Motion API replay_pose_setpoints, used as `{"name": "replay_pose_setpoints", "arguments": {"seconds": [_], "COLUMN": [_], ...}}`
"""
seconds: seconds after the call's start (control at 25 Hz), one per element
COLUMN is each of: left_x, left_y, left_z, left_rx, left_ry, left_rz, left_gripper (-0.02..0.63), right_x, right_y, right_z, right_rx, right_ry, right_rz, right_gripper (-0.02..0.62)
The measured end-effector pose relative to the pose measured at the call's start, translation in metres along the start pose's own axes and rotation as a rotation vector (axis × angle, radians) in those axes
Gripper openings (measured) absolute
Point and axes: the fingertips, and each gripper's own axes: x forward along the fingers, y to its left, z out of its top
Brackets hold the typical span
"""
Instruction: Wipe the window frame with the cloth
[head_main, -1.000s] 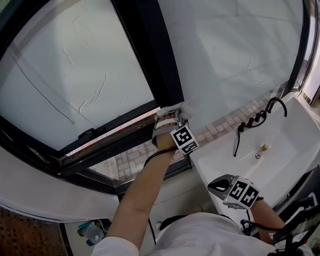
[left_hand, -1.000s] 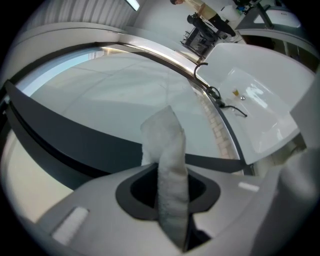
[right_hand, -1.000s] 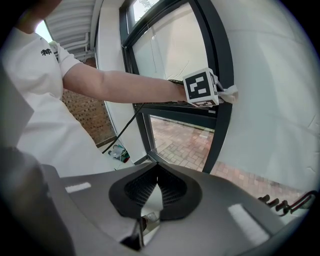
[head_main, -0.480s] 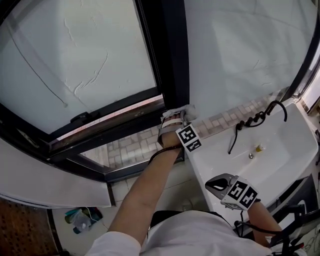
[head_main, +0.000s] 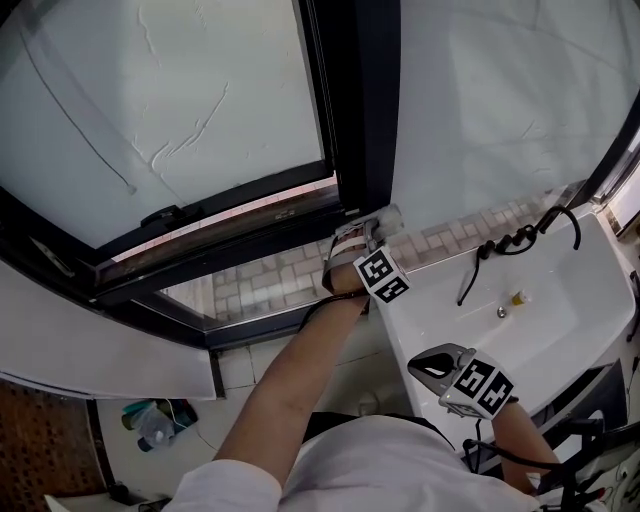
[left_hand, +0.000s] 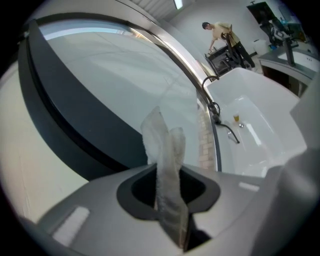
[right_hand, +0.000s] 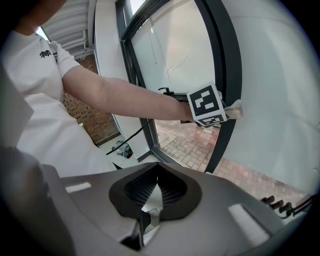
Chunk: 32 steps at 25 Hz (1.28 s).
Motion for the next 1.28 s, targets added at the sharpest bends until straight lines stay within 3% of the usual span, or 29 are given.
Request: {"name": "replay_pose_setpoints", "arguments": {"seconds": [0.2,0.48,1.28], "left_x": [-0.012,-0.029,-0.132], "left_y": [0.014,0.040,0.114], "left_z": [-0.007,-0.069,-0.293], "left_rx": [-0.119,-0.279,-0.358], "left_ry": [-0.067,-0.034,0.064], "left_rz": [0.047,0.078,0.153], "left_gripper": [0.106,0.106,0.106], "right_x": [0.010,0.034,0.139], "right_y": [0.002,0.009,0.085], "right_z": [0.002,0.029,0.127], "right_rx": [-0.008,-0.045,-0.159], "right_ry": [0.024,0.044,0.083], "right_rz": [0.024,0.064,0.149], "right_gripper": [0.004,0.003,0.005]}}
